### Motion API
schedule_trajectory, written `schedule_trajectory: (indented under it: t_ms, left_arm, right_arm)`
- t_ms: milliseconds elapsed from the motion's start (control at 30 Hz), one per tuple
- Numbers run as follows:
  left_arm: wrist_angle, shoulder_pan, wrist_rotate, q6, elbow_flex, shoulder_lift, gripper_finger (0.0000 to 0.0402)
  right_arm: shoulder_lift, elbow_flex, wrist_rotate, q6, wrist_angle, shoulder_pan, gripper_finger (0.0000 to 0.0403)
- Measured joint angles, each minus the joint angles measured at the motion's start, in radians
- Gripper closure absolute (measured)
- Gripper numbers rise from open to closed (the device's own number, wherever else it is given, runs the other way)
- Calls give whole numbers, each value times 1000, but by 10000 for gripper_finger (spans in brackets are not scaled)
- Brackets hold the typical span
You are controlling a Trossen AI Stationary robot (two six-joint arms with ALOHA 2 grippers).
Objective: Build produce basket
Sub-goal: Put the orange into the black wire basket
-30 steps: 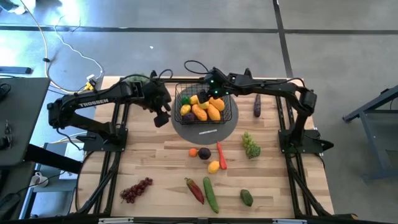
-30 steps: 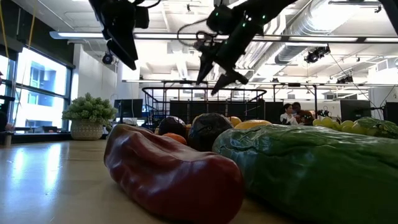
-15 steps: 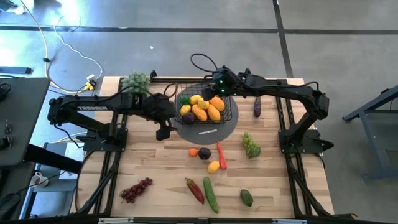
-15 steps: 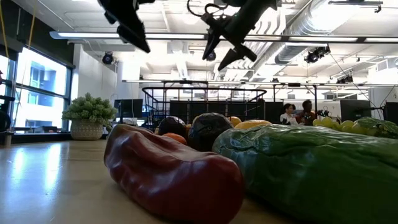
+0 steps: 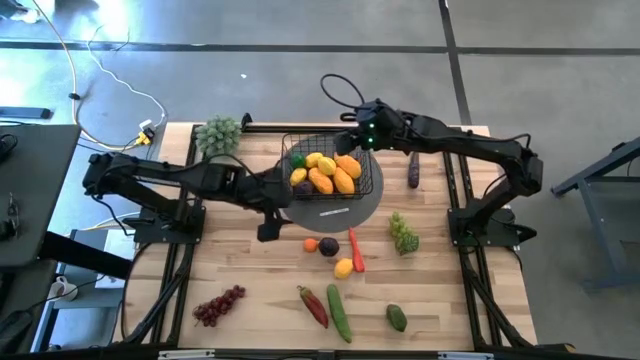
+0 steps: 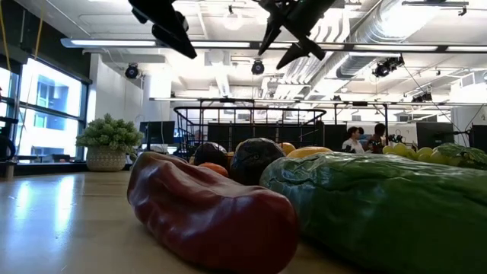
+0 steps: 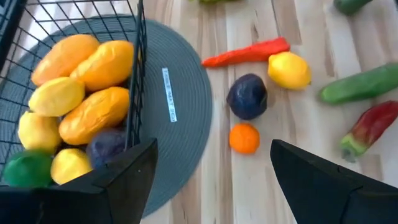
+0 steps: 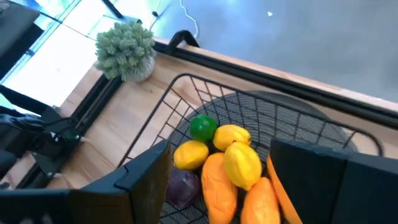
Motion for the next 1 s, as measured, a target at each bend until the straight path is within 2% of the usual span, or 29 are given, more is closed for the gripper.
schedule_trajectory:
  t_ms: [567,1000]
  left_arm:
    - [86,-66,-14,-76,0,211,101]
    - [182,-109,-13,-101,1,386,101]
  right_arm:
    - [-29,0,-20,-40,-104,-26,148]
    - [-29,0,-35,-38,-115,-26,148]
